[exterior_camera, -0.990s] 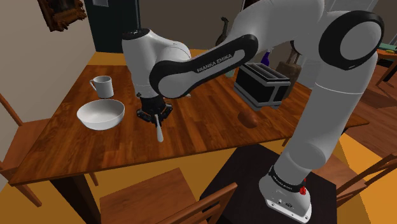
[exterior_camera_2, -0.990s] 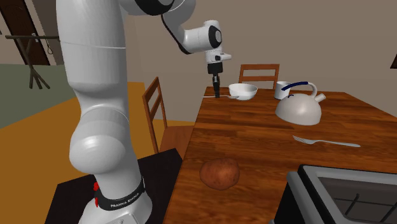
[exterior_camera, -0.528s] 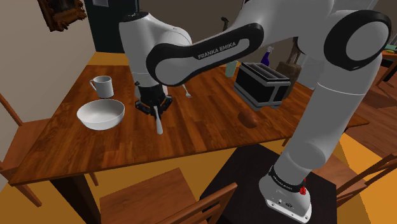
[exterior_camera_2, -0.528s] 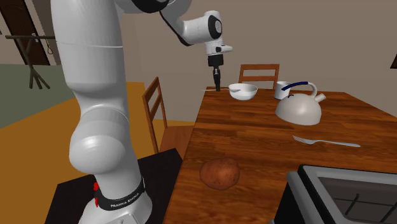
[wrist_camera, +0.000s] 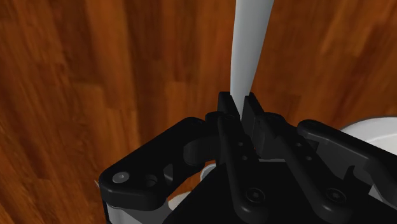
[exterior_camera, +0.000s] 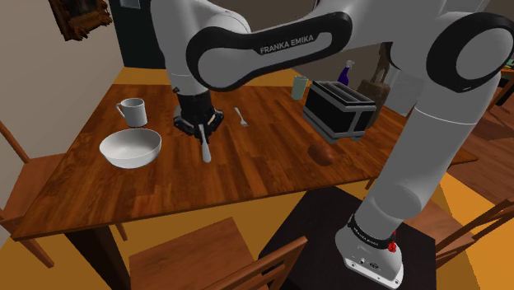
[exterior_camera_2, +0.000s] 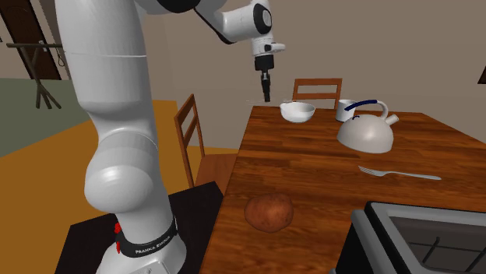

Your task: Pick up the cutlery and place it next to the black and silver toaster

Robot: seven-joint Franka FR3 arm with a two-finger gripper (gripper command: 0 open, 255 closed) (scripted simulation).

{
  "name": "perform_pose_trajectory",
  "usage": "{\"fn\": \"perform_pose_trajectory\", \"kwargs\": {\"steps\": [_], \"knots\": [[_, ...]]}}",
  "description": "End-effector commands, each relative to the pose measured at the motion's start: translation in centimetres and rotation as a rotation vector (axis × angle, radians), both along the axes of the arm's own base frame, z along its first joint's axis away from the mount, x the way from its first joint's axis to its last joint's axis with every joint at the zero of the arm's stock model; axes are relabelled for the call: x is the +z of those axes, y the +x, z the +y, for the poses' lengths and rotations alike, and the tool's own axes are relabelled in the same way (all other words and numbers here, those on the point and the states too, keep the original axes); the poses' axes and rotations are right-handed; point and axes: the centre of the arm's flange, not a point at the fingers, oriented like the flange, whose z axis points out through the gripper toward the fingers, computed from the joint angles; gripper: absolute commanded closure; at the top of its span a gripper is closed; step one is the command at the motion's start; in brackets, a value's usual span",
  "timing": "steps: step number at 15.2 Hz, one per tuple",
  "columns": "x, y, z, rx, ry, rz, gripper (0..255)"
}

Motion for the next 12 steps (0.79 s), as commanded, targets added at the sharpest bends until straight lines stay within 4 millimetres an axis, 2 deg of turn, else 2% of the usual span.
{"fn": "perform_pose_trajectory", "kwargs": {"steps": [1,12], "knots": [[1.2,0.0,-0.1,0.0,0.0,0.0,255],[7.0,0.0,-0.1,0.0,0.0,0.0,255]]}}
